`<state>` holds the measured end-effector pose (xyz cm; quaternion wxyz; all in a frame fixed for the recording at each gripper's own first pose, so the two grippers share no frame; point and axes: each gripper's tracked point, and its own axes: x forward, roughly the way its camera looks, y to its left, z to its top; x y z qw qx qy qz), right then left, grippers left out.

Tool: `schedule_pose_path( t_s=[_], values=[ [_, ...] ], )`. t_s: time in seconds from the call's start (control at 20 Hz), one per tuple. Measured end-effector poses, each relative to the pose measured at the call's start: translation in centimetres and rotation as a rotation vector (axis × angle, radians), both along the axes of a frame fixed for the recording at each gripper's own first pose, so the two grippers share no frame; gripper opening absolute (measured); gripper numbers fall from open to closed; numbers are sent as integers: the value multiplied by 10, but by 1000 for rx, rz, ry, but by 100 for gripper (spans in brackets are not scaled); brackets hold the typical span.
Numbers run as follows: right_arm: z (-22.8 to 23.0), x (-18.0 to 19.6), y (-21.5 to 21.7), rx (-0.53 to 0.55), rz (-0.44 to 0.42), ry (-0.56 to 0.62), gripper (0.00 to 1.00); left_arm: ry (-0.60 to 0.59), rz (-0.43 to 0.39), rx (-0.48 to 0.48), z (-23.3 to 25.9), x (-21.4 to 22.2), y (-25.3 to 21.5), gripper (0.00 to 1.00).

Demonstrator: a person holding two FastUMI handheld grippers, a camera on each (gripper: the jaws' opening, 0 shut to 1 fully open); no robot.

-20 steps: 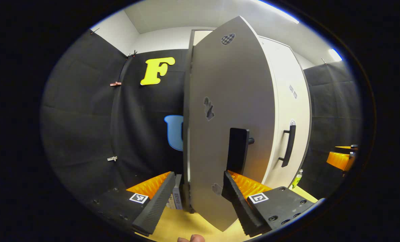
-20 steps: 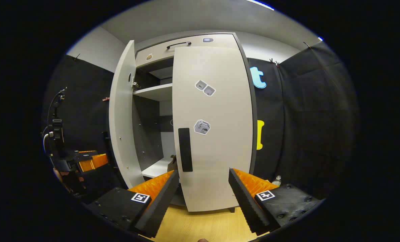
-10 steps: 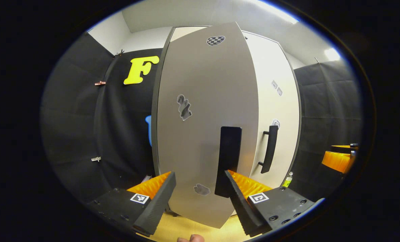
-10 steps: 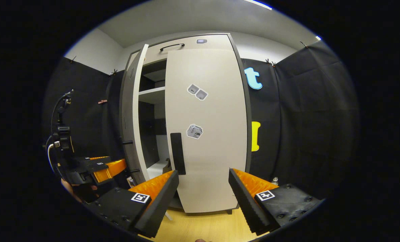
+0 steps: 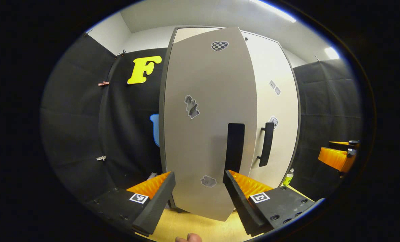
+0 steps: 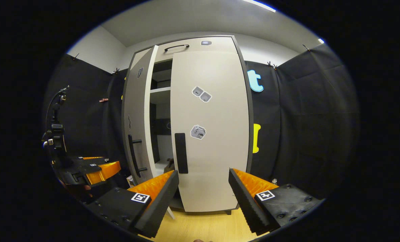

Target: Grab one shoe with the right hand and put it into the shoe cabinet, grab the other shoe with the left hand and put it into the shoe cabinet; then close the right door with the right hand and the left door with the left hand.

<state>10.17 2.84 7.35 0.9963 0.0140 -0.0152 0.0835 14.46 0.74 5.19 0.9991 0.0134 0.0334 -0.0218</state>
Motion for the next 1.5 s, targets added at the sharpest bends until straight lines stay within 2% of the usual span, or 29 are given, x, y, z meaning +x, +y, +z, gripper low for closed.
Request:
schedule_pose_path(
  t_s=[0.4, 0.75, 1.5],
  values=[
    [4, -25, 10, -19, -19, -25, 98, 1, -16, 22, 0, -38, -2, 94],
    [-2, -35, 11, -40, -41, -19, 98, -10, 9, 37, 5, -67, 10, 94],
    [-4, -39, 10, -57, -61, 19, 98, -39, -9, 30, 14, -87, 10, 94]
  ],
)
